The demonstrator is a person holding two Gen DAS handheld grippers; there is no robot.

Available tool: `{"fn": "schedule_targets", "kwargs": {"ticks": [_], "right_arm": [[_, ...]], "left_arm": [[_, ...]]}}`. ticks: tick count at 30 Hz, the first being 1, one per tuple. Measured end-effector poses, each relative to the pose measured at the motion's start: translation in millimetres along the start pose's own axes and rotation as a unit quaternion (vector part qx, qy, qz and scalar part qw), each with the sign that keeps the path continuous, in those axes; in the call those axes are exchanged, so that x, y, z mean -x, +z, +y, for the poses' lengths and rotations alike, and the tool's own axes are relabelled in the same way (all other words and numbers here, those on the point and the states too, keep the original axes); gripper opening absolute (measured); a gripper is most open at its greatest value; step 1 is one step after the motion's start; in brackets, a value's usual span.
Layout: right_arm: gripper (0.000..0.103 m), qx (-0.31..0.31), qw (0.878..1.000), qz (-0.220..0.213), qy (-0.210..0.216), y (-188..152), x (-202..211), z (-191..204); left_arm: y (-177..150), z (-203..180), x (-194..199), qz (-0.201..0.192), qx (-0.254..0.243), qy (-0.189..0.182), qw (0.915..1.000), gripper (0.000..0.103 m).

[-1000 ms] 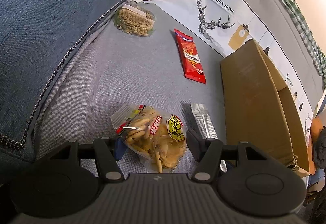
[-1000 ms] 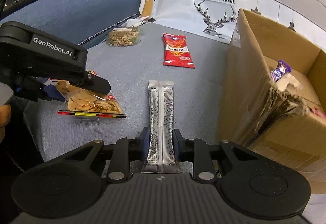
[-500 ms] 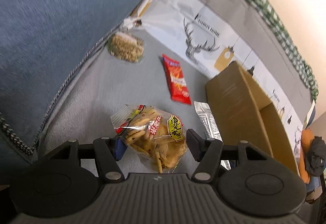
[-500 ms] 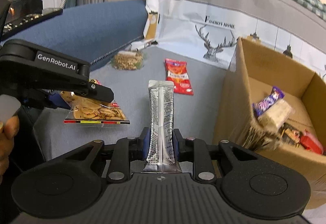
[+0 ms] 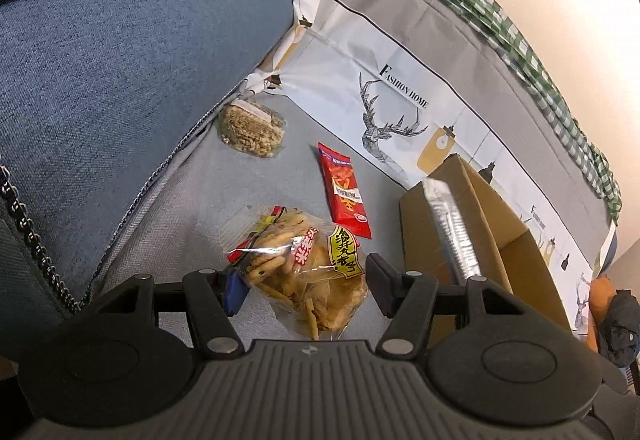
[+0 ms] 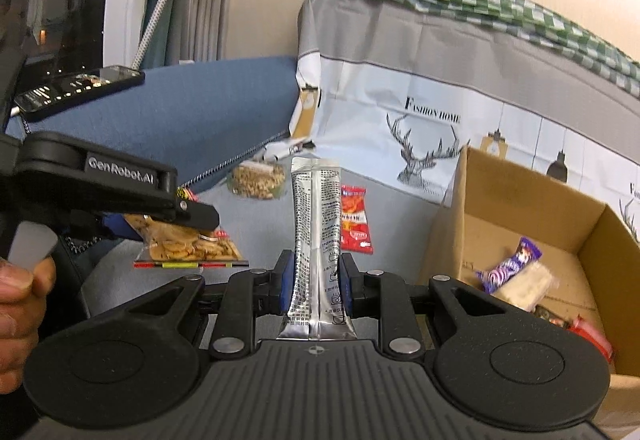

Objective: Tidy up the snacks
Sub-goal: 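Lift both held snacks and carry them over the cardboard box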

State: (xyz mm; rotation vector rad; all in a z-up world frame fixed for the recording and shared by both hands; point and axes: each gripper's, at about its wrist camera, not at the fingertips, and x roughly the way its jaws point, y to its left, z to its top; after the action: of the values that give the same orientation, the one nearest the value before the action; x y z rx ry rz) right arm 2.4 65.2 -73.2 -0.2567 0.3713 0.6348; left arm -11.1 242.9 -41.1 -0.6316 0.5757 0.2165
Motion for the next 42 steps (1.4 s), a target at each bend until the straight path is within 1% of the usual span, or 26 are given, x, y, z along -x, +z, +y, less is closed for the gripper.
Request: {"fn": "schedule_targets", "kwargs": {"ticks": [8,15,18,22,27,30,35,38,42], "right_arm": [[0.025,-0.012,1.000,-0.011,-0.001,2.4,-0.3,-11.9],[0.025,-0.031,0.999,-0.028,-0.002,10.0,3.2,-19.0],[0.025,-0.041,0.999,-0.036,-0.002,13.2,6.5,-24.7],[0.025,-0.055,0.997,-0.047,-0.002,17.6,10.6,-35.0],[0.025,-0.081,0.995,-0.064,-0.010,23.3,15.0,-50.6],[0.025,-0.102,0.991,-0.079,-0.025,26.8,17.2,-62.3],[0.025,-0.146,0.984,-0.094,-0.052,30.6,15.9,-90.0],[0.025,-0.163,0.979,-0.096,-0.075,29.8,13.7,-109.0],[0.025,-0.194,0.971,-0.098,-0.104,24.9,12.7,-137.8]], "left_arm": [[-3.0,-6.1,-2.9,0.000,-0.015,0.009,0.9998,0.066],[-0.4,-11.5,0.5,-0.001,-0.028,0.005,0.9996,0.066],[1.5,-13.3,5.0,-0.002,-0.024,0.001,0.9997,0.066],[6.6,-16.3,9.7,0.001,-0.020,0.013,0.9997,0.066],[21.6,-27.2,16.7,-0.009,-0.011,0.012,0.9998,0.066],[33.4,-41.9,20.0,-0.017,-0.019,0.007,0.9996,0.066],[50.9,-79.4,18.5,-0.029,-0.036,-0.009,0.9989,0.066],[58.2,-110.1,10.3,-0.033,-0.048,-0.025,0.9980,0.066],[59.3,-158.6,-13.1,-0.029,-0.072,-0.052,0.9956,0.066]]}}
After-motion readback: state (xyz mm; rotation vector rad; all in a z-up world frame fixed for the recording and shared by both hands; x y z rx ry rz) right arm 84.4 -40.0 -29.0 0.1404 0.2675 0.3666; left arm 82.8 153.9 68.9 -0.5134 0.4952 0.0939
